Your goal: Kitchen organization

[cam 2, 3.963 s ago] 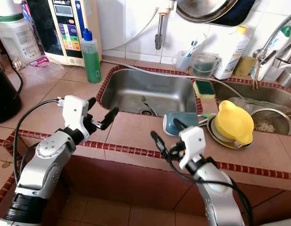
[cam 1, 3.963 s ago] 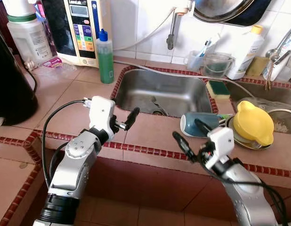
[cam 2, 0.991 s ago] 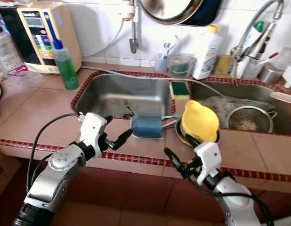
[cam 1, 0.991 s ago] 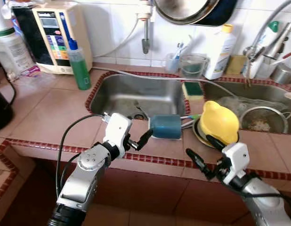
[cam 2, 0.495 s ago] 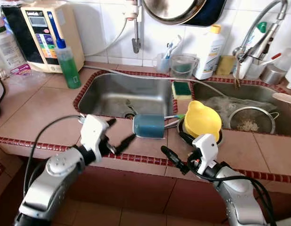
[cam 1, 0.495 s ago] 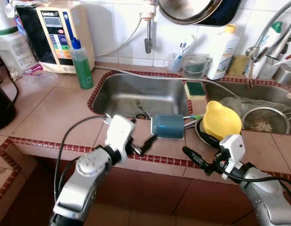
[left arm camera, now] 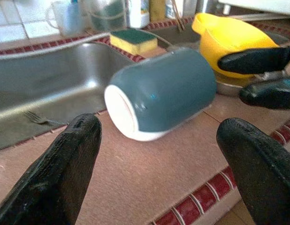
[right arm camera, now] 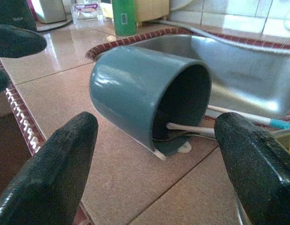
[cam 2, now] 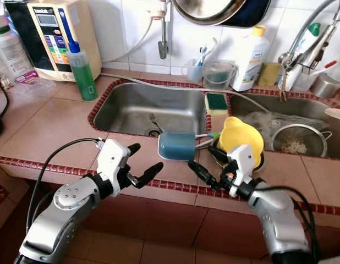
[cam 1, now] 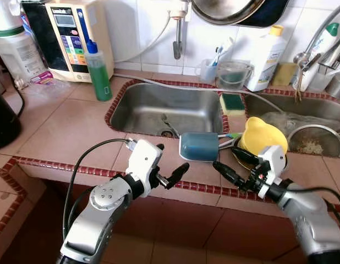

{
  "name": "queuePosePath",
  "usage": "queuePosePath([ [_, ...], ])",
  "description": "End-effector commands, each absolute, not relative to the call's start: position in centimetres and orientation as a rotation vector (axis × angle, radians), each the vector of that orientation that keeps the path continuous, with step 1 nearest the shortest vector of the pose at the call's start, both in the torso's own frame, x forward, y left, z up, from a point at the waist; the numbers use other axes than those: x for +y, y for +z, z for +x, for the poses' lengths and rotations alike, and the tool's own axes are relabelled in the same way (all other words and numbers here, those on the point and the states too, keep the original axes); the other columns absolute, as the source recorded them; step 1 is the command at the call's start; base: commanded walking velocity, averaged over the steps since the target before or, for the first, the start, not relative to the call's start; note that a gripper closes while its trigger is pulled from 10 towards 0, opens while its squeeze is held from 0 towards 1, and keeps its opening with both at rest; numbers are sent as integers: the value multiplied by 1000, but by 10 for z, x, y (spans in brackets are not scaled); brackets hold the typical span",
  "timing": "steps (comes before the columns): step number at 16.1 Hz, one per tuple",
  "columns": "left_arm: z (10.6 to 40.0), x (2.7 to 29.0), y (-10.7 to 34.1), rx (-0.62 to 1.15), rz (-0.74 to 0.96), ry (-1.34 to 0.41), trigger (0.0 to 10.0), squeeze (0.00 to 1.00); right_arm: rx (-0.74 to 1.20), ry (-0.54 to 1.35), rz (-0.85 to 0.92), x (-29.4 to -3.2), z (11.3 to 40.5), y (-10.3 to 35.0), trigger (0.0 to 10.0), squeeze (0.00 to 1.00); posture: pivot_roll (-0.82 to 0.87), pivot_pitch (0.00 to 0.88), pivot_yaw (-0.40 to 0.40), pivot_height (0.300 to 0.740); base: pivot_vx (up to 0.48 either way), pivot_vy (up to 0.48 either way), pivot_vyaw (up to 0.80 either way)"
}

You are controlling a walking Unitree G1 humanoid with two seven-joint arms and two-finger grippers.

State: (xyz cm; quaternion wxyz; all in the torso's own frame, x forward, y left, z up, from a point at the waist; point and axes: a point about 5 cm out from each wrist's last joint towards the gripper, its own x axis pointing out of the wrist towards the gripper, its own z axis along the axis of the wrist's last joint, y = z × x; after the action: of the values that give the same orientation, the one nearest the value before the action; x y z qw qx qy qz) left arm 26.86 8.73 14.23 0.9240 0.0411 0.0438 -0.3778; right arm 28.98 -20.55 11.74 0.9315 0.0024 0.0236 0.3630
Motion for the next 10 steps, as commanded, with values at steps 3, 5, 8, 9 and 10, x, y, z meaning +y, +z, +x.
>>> queuePosePath([
  [3, 255, 81, 147, 96, 78, -870, 10000, 0, 39, 761, 46, -212, 297, 125, 10000, 0, -153, 66, 27, 740, 0, 0, 0],
  [5, 255, 81, 147, 94, 81, -866, 10000, 0, 56, 795, 56, -211, 298, 124, 10000, 0, -148, 66, 29, 740, 0, 0, 0],
  [8, 257, 82, 150, 91, 82, -862, 10000, 0, 97, 843, 94, -211, 302, 120, 10000, 0, -143, 62, 29, 740, 0, 0, 0],
  [9, 258, 82, 151, 91, 82, -862, 10000, 0, 107, 868, 94, -210, 302, 119, 10000, 0, -141, 56, 30, 740, 0, 0, 0],
  [10, 258, 82, 151, 91, 82, -863, 10000, 0, 108, 873, 94, -209, 302, 119, 10000, 0, -141, 56, 30, 740, 0, 0, 0],
])
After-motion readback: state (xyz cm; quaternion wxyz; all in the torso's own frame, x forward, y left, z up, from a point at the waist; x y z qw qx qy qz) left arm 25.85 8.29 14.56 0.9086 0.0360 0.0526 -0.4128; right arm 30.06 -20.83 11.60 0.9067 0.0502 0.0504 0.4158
